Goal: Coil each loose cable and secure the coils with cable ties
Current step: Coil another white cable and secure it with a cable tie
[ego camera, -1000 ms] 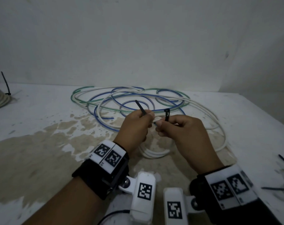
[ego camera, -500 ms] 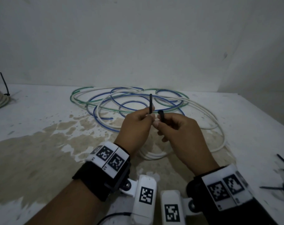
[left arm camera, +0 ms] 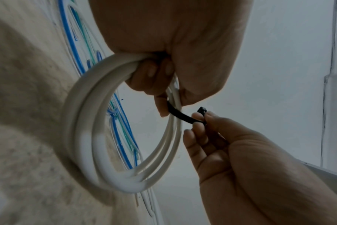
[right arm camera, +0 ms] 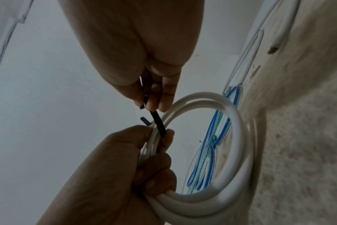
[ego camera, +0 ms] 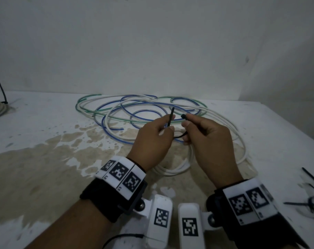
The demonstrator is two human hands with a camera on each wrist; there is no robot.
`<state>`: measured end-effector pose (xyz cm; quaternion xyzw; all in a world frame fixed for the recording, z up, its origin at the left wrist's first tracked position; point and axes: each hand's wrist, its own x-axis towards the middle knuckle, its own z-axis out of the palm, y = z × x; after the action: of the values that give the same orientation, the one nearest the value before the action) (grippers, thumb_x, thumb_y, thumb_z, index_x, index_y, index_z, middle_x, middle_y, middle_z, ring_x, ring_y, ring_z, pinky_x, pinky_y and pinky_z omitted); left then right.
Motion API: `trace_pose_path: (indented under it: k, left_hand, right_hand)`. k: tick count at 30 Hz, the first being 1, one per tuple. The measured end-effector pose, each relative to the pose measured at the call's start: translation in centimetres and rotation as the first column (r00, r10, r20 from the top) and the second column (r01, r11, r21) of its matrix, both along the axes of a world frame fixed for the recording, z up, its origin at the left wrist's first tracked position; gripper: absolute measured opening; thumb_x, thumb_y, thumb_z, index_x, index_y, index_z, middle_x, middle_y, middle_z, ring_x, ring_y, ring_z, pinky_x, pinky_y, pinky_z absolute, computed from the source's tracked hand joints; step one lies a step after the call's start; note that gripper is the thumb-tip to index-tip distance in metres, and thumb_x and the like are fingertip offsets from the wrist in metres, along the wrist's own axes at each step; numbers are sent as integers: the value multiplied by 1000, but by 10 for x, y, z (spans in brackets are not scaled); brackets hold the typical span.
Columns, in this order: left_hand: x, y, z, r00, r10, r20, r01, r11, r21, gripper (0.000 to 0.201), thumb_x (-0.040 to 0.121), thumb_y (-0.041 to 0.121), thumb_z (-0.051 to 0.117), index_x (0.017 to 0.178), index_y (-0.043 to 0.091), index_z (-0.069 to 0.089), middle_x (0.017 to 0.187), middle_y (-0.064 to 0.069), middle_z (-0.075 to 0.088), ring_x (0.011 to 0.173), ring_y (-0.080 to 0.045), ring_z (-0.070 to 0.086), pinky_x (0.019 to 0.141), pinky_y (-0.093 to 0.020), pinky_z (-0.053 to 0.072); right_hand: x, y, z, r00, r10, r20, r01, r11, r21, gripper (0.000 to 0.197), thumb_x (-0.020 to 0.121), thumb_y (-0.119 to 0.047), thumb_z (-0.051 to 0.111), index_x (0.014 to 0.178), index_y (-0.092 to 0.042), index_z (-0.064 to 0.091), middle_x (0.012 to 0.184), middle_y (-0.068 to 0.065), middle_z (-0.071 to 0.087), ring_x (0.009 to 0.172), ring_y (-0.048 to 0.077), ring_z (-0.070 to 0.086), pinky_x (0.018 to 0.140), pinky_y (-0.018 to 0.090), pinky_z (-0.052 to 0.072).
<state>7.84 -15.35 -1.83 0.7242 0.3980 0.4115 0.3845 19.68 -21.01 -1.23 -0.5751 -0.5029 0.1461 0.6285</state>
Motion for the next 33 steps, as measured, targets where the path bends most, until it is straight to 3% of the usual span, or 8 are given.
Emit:
trace_pose_path:
  k: [6, 9, 13, 18, 21, 26, 30, 33]
  left_hand:
    - [0, -2, 0, 1000, 19, -7, -19, 999, 49, 28, 94, 17, 53, 117, 21, 68, 99, 4, 71, 97, -9, 65, 81, -15, 45]
    - [0, -5, 2, 1000, 10, -14, -9, 998, 64, 27, 94, 16, 53, 116, 20, 69, 84, 11, 66, 90, -5, 64, 78, -11, 45]
    - [1, -4, 1, 1000, -1, -28, 3, 996, 87, 26, 94, 16, 54, 114, 21, 70, 73, 18, 64, 79, -8, 64, 73, -16, 46]
    - [0, -4, 0, 999, -4, -48, 9, 994, 105, 27, 94, 15, 53, 115, 20, 69, 87, 3, 71, 85, -6, 62, 72, -7, 42]
    - [0, -4, 1, 997, 0, -75, 11, 990, 142, 28, 95, 14, 52, 116, 19, 69, 92, -3, 73, 82, -7, 62, 70, -9, 43]
    - [1, -7, 2, 993, 2, -116, 21, 981, 194, 28, 95, 13, 51, 114, 21, 70, 81, -7, 73, 75, -20, 65, 72, -31, 48]
    - [3, -8, 2, 994, -5, -114, 27, 980, 197, 26, 94, 14, 53, 110, 22, 72, 80, -7, 73, 79, -19, 66, 76, -35, 48]
    - [3, -8, 2, 993, -14, -115, 38, 977, 210, 26, 94, 15, 53, 113, 19, 70, 84, -7, 74, 82, -19, 67, 77, -32, 47]
  right_hand:
    - [1, -1, 1, 998, -15, 55, 11, 998, 66, 21, 90, -13, 61, 101, -31, 65, 71, 0, 66, 57, 1, 59, 62, 10, 45]
    - [2, -1, 1, 998, -17, 58, 13, 997, 71, 22, 90, -12, 61, 101, -31, 64, 71, 1, 65, 56, 1, 58, 59, 7, 43]
    - [2, 1, -1, 997, -25, 74, 20, 998, 66, 23, 89, -13, 62, 103, -30, 65, 69, 1, 65, 56, 4, 58, 62, 14, 46]
    - [2, -1, 0, 997, -14, 75, 11, 999, 46, 23, 88, -13, 64, 98, -34, 67, 77, -1, 68, 68, 10, 61, 70, 28, 50]
    - [4, -3, 2, 998, 19, 59, -19, 1000, -5, 20, 87, -15, 65, 96, -32, 68, 81, -3, 69, 70, 3, 60, 67, 25, 50]
    - [5, -6, 7, 997, 20, 74, -19, 1000, -4, 18, 87, -18, 65, 80, -34, 69, 64, -13, 66, 59, -2, 58, 60, 23, 49]
    - [5, -5, 9, 988, 69, -137, -71, 997, -7, 10, 89, -15, 62, 85, -22, 68, 59, -4, 65, 48, 6, 54, 49, 23, 46]
    - [7, -6, 9, 995, 79, -63, -81, 996, -22, 15, 89, -15, 62, 79, -23, 70, 57, -9, 64, 47, 0, 52, 49, 15, 42]
